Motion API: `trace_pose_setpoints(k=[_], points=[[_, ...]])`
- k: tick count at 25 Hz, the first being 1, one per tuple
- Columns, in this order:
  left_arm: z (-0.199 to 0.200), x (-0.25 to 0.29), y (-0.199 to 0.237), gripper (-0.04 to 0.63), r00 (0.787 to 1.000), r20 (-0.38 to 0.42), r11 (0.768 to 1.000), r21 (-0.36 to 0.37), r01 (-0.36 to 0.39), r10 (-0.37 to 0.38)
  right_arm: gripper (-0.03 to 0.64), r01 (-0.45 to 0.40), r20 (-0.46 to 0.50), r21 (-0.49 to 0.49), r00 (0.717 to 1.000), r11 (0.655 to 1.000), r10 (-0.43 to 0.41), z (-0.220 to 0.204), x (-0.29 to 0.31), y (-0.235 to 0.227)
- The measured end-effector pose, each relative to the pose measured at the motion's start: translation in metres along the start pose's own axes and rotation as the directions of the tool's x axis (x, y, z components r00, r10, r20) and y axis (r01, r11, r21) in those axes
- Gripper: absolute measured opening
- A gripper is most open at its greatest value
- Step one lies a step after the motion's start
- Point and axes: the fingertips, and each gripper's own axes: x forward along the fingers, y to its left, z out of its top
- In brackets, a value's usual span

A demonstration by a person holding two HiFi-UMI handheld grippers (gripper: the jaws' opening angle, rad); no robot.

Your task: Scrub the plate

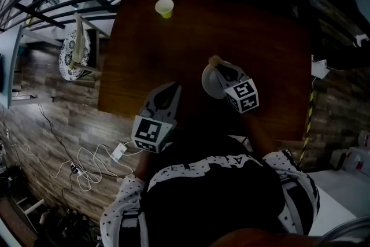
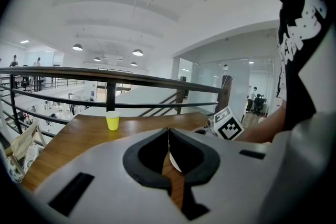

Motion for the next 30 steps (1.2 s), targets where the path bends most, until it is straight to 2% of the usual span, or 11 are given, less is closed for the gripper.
trace_pose_setpoints(k=[15, 30], points=[[0.004, 0.002, -0.006, 0.014, 1.0, -0.001, 1.0, 0.011, 0.011, -0.011, 0.049, -0.053, -0.041, 0.008, 0.998, 0.999, 0.054, -0.01, -0.001, 0.015], [0.0, 0.002, -0.013, 0.014, 1.0, 0.003, 1.0, 0.009, 0.012, -0.012, 0.049, -0.073, -0.039, -0.016, 0.997, 0.997, 0.072, -0.015, -0.005, 0.025]])
